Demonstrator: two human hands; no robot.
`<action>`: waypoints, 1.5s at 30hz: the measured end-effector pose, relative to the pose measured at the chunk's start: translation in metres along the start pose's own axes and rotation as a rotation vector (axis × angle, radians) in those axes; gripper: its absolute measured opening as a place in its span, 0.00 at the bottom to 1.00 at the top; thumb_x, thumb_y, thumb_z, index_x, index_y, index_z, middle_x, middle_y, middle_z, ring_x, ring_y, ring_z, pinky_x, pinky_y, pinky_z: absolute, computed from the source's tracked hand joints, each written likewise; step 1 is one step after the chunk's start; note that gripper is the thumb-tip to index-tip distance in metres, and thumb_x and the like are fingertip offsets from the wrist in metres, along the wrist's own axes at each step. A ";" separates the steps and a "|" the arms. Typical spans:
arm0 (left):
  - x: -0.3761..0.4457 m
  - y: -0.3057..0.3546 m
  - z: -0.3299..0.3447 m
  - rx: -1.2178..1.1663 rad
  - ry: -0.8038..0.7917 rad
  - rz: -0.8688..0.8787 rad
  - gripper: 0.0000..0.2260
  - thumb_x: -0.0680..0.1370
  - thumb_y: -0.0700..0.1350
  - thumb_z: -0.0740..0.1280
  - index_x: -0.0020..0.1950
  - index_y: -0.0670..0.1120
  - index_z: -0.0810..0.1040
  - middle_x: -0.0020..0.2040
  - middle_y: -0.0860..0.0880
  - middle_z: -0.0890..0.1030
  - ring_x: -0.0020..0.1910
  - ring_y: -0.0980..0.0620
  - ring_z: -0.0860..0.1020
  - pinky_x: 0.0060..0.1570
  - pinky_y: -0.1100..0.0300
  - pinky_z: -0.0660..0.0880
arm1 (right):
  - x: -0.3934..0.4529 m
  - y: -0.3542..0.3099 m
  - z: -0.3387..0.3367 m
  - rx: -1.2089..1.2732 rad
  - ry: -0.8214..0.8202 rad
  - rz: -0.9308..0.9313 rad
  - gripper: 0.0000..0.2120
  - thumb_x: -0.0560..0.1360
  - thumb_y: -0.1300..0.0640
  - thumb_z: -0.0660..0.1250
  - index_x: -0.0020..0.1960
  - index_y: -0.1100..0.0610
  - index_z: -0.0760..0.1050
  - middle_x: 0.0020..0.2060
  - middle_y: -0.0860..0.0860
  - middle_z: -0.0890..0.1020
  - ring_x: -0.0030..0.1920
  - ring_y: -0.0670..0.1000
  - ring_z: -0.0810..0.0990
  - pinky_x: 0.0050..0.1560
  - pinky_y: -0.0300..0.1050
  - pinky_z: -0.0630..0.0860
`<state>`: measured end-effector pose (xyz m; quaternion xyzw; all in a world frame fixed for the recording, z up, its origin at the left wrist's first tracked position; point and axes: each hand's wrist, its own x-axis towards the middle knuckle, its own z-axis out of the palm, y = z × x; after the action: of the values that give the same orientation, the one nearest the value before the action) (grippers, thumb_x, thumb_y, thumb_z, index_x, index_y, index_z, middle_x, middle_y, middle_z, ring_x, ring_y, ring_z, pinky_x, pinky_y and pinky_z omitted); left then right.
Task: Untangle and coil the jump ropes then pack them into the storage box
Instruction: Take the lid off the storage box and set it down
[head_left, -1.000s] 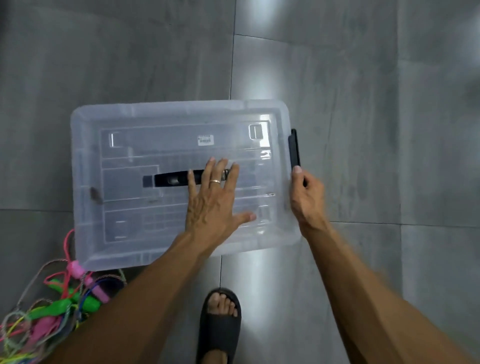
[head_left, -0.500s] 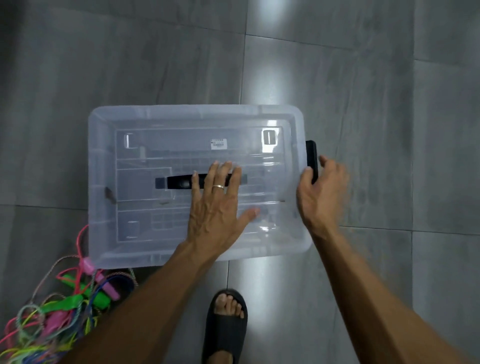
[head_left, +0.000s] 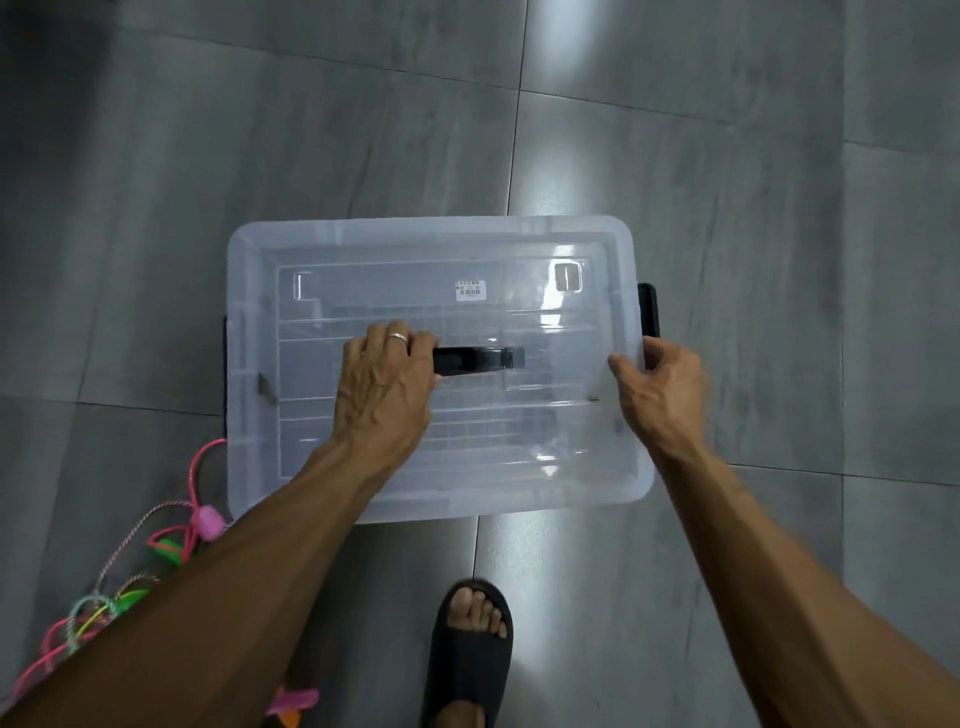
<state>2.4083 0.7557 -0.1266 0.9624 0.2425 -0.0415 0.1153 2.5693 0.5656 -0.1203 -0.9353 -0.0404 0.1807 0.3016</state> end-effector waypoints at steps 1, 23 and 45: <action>-0.003 -0.001 -0.003 0.000 0.003 0.004 0.12 0.72 0.41 0.71 0.54 0.41 0.76 0.48 0.41 0.77 0.47 0.41 0.75 0.46 0.49 0.69 | -0.003 -0.002 -0.001 0.012 0.003 -0.009 0.21 0.67 0.48 0.63 0.46 0.66 0.77 0.40 0.64 0.82 0.39 0.64 0.81 0.35 0.59 0.80; -0.189 -0.194 -0.144 0.085 0.138 -0.349 0.13 0.69 0.40 0.74 0.52 0.42 0.78 0.48 0.42 0.78 0.46 0.40 0.76 0.41 0.50 0.72 | -0.180 -0.216 0.067 -0.165 -0.229 -0.406 0.13 0.72 0.51 0.67 0.35 0.60 0.76 0.27 0.52 0.77 0.27 0.48 0.74 0.28 0.37 0.66; -0.297 -0.546 0.106 0.003 0.193 -0.832 0.13 0.79 0.43 0.63 0.62 0.41 0.74 0.59 0.40 0.74 0.58 0.39 0.70 0.50 0.46 0.69 | -0.256 -0.266 0.550 0.006 -0.522 -0.653 0.08 0.68 0.55 0.73 0.41 0.59 0.80 0.35 0.52 0.82 0.34 0.51 0.81 0.35 0.40 0.75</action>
<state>1.8853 1.0615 -0.2989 0.7823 0.6195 0.0053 0.0641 2.1409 1.0368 -0.3002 -0.7952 -0.4096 0.3068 0.3253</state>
